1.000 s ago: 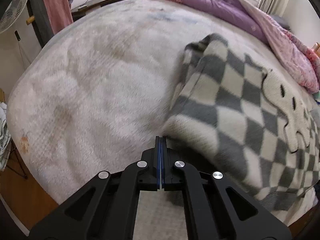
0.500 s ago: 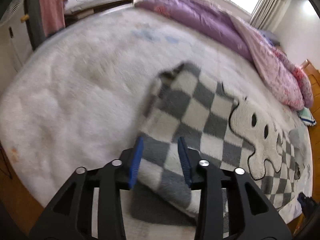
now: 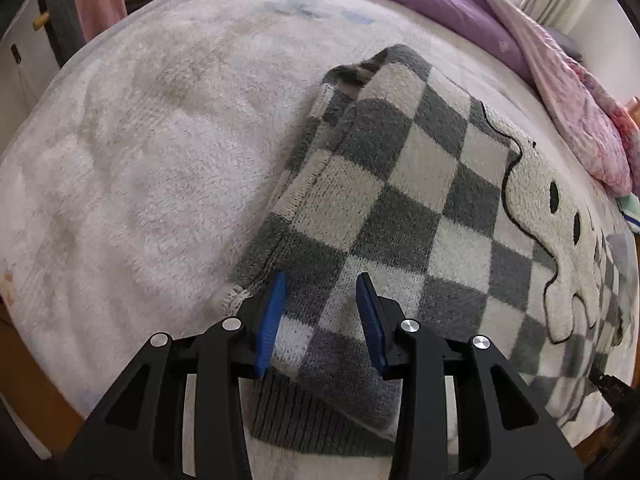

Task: Fold large clothes
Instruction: 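Lower the folded hem onto the cardigan and open both grippers, then move both open grippers over the folded cardigan toward its edge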

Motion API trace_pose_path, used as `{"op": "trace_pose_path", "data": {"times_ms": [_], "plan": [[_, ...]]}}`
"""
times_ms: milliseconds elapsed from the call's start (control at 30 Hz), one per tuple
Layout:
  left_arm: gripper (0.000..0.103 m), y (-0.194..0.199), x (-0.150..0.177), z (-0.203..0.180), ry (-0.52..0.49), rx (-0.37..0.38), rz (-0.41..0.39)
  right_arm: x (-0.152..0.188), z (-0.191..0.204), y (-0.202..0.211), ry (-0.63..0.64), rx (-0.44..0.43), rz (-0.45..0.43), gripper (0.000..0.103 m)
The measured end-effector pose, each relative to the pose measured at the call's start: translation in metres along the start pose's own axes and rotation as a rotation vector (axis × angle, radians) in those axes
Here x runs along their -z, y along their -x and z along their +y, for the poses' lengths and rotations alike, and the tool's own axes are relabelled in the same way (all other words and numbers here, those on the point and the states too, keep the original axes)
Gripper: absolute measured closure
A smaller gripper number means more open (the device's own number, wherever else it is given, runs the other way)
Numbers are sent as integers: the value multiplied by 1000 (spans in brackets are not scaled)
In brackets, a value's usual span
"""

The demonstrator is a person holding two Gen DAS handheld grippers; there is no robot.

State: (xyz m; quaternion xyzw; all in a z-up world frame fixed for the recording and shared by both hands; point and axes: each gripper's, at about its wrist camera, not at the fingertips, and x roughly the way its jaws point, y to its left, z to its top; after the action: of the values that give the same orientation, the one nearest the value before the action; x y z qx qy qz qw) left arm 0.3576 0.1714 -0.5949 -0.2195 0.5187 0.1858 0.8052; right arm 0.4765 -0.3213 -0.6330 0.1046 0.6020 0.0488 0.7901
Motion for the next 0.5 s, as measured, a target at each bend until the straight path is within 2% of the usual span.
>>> {"op": "trace_pose_path", "data": {"times_ms": [100, 167, 267, 433, 467, 500], "plan": [[49, 16, -11, -13, -22, 24, -34, -13, 23, 16, 29, -38, -18, 101], [49, 21, -19, -24, -19, 26, -38, -25, 49, 20, 80, -72, -22, 101], [48, 31, -36, -56, -59, 94, -74, -43, 90, 20, 137, -149, -31, 101], [48, 12, -62, -105, -154, 120, -29, -85, 158, -6, 209, -247, -14, 101], [48, 7, -68, -112, -162, 105, -27, -94, 167, -12, 221, -256, -11, 101], [48, 2, -72, -116, -154, 122, -21, -104, 179, -21, 222, -278, 1, 101]]}}
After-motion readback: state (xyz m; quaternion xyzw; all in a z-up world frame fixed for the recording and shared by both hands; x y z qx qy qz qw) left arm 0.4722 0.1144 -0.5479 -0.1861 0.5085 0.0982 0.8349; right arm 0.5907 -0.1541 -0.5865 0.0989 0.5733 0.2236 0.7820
